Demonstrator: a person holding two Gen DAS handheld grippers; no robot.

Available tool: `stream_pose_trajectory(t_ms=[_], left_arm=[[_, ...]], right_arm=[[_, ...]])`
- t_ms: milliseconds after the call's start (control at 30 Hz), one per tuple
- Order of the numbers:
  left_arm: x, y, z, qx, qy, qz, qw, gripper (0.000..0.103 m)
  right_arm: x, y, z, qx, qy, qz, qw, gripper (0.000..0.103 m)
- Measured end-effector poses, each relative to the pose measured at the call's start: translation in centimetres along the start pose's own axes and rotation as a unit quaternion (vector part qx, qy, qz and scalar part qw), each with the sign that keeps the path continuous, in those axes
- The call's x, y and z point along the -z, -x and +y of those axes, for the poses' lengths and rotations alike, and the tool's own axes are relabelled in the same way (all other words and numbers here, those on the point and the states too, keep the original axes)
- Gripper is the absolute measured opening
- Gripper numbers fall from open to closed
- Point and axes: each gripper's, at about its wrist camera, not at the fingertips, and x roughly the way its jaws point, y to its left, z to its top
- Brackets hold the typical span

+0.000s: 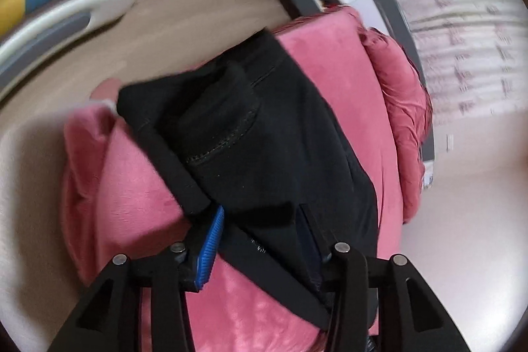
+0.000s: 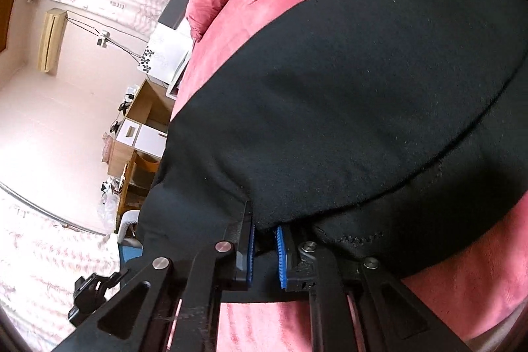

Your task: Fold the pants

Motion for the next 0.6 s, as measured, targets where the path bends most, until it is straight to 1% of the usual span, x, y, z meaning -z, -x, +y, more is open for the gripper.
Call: stream_pose_trajectory(t_ms=[100,167,200,267,300,333,400,467,533,600], left_arm=[[-0.6,-1.0,-0.1,0.011,0.033,0.004,0.9994,0.048],[-0.9,-1.5,0.0,0.012,0.052,0.011,0.9985,0.047],[-1.1,-1.7,0.1,0.013,0.061,0.015,0.9980,0.045],[-1.1,-1.6,0.3,0.016,0.062,0.009,0.9979,0.033],[-1.4,-1.5,0.5,0.014,0.059,0.006,0.9982,0.019],[-1.4,-1.3,0.5,0.012,0.050,0.004,0.9987,0.010],[-1.5,-1.1,0.4,0.011,0.037,0.004,0.9993,0.008],[-2.2,-0.4,-0.2,0.031,0.023,0.004,0.9992,0.006],[-3.4,1.0,-1.3,0.057,0.006,-0.005,0.9983,0.006],[-4.4,2.9,-2.9,0.089,-0.017,-0.019,0.9957,0.006]], right_arm=[[-0.2,0.1,-0.4,-0.002,-0.005,-0.001,1.000,0.014],[-0.5,0.3,-0.9,-0.005,-0.028,-0.005,1.000,0.024],[-0.6,0.5,-1.3,-0.009,-0.039,-0.011,0.999,0.026],[-0.9,0.9,-1.8,-0.012,-0.054,-0.021,0.998,0.027],[-1.0,1.1,-2.1,-0.011,-0.061,-0.025,0.998,0.027],[-1.2,1.2,-2.4,-0.011,-0.066,-0.028,0.997,0.027],[-1.4,1.1,-2.4,-0.007,-0.064,-0.026,0.998,0.023],[-1.7,0.9,-1.4,0.004,-0.042,-0.019,0.999,0.008],[-2.1,1.5,0.3,0.002,-0.022,-0.024,0.999,0.008],[-2.5,2.7,2.2,-0.021,-0.005,-0.037,0.999,0.008]])
